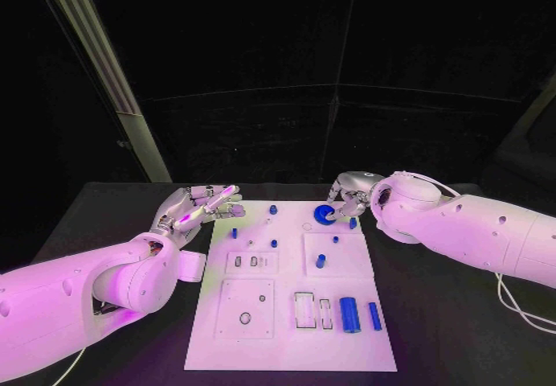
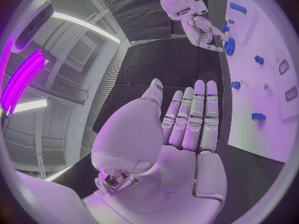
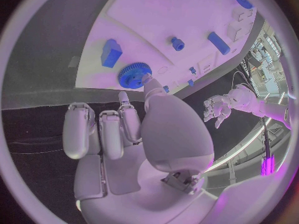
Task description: Assemble the parts on the task board
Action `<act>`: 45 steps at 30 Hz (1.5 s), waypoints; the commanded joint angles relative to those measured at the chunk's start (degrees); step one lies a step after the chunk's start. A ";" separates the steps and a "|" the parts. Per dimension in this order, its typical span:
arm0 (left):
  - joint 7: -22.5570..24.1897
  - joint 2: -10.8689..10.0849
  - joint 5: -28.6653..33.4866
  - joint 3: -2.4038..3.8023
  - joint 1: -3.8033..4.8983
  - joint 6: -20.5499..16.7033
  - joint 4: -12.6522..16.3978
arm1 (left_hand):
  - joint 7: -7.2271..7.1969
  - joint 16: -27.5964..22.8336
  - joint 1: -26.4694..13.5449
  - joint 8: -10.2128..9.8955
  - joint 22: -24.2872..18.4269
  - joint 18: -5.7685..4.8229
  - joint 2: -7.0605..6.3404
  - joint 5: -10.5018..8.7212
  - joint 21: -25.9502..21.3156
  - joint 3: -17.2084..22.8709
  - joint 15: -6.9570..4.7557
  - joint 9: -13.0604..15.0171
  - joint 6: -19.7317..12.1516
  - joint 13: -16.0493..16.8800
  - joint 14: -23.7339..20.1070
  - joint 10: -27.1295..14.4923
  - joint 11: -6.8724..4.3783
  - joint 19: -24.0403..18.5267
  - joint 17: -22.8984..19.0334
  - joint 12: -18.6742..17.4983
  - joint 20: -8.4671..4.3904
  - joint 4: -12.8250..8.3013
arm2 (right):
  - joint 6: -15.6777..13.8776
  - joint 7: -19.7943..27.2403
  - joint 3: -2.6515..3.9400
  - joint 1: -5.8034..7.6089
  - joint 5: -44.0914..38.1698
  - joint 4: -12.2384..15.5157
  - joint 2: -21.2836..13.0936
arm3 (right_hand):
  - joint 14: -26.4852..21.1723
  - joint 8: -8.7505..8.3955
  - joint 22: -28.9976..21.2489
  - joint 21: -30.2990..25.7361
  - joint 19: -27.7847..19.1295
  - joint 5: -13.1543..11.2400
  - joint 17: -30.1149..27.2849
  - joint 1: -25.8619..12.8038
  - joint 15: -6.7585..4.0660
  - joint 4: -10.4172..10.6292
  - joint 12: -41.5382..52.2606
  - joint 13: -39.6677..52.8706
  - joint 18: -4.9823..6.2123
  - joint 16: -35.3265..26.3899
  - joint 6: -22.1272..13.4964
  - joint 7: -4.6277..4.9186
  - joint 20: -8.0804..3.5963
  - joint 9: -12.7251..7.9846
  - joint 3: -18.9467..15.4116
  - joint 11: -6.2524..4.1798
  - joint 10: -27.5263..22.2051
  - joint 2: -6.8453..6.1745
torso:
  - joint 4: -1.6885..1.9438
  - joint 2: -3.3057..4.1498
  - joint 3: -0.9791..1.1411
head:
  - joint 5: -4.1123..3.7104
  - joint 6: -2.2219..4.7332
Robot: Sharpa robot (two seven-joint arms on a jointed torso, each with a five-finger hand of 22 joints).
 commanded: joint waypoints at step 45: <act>-0.34 0.00 -0.32 0.01 0.08 1.27 -0.11 | -0.09 -0.55 0.66 -0.38 -0.20 0.77 0.03 -0.04 -0.44 0.21 0.45 -0.01 0.36 0.01 -0.31 0.36 0.06 0.00 0.04 -0.44 0.38 -0.70 | -5.28 2.00 -0.01 -0.51 -7.99 3.30 1.06 | 4.25 2.26 2.24 1.09 1.19 -5.37 5.71 5.32 -1.58 -5.71 4.00 6.73 -0.90 0.55 9.69 -2.48 -1.73 0.18 9.62 -2.16 2.95 6.16 | -0.07 -0.05 -0.01 | 0.06 -0.66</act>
